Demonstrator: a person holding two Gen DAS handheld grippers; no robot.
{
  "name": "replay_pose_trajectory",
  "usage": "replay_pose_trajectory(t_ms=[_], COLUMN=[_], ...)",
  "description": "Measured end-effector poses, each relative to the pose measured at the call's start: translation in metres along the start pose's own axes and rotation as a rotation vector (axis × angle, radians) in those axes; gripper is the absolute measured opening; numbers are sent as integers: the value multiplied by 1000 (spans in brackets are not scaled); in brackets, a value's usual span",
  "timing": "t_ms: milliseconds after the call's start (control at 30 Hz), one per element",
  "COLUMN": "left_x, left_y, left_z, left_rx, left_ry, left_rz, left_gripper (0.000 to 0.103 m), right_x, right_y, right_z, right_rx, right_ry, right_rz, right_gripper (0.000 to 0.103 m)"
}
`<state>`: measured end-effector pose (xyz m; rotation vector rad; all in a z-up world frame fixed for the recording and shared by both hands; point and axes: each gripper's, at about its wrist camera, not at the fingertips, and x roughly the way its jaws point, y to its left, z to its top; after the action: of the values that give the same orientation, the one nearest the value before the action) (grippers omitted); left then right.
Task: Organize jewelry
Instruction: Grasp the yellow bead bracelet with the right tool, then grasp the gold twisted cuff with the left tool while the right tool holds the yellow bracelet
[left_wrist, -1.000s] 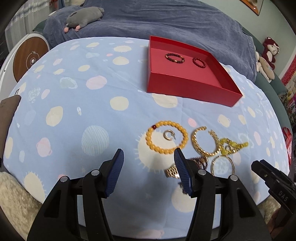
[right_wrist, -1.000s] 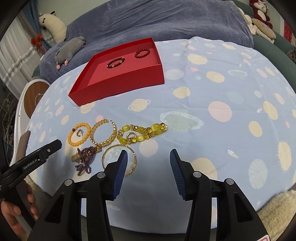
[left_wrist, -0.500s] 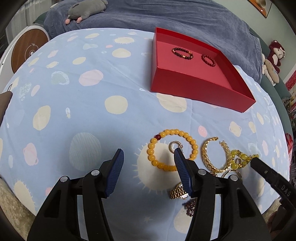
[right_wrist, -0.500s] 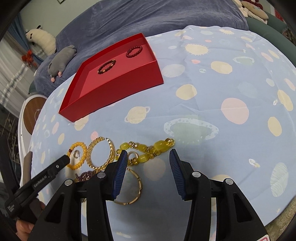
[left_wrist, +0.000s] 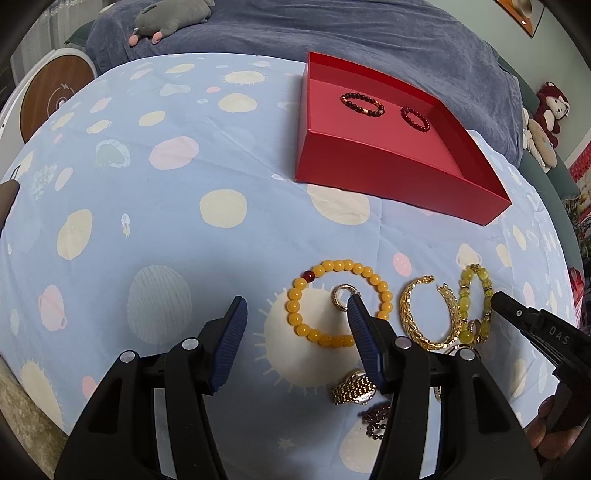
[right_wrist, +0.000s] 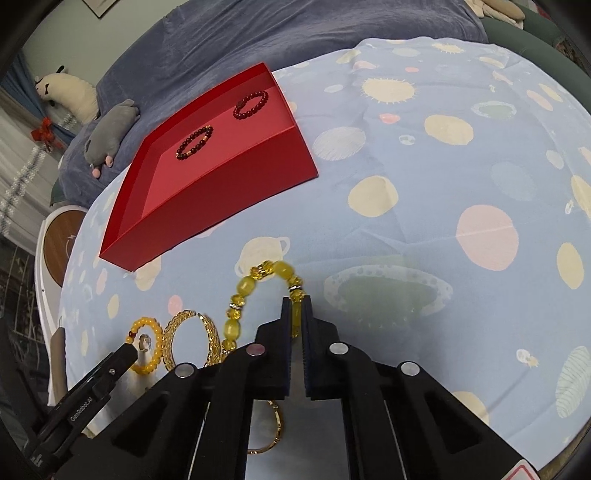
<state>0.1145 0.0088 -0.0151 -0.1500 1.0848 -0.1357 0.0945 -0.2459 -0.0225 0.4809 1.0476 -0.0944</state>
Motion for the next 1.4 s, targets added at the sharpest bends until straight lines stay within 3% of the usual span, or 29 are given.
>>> replay_pose_trajectory(t_ms=[167,233,300,367,567,667,1167,1400], left_x=[-5,-7,-8,-9,-11,-13,2,14], left_y=[-2,-3,-4,-5,-9,-14,-80,-91], left_z=[-4,-6,-8,-8,-7,-5,-11,-17], left_rx=[-13,-11,-12,-9,-9,-4,124,157], left_ry=[-4,-3,-2,-5,-7,-9,27,32], left_rz=[-16,-17,-21,-21,-35,-48,-114,-78], left_gripper=[54,54,54,54,54,54,54,54], right_x=[-5,-6,-5,-3,9,12,-21,-22], right_y=[-3,-2,-3,-1,14,21,-15,-25], right_z=[1,1,1,1,1,1,-14,-14], right_rx=[5,-1,-7,-14,-126,-200,-108,-77], right_ry=[0,-10,-9,-4,-1,3,-16,-8], right_rz=[10,-4,-9,-10,-77,-114,-77,-65], right_gripper=[6,12,28,35,34,9,10,10])
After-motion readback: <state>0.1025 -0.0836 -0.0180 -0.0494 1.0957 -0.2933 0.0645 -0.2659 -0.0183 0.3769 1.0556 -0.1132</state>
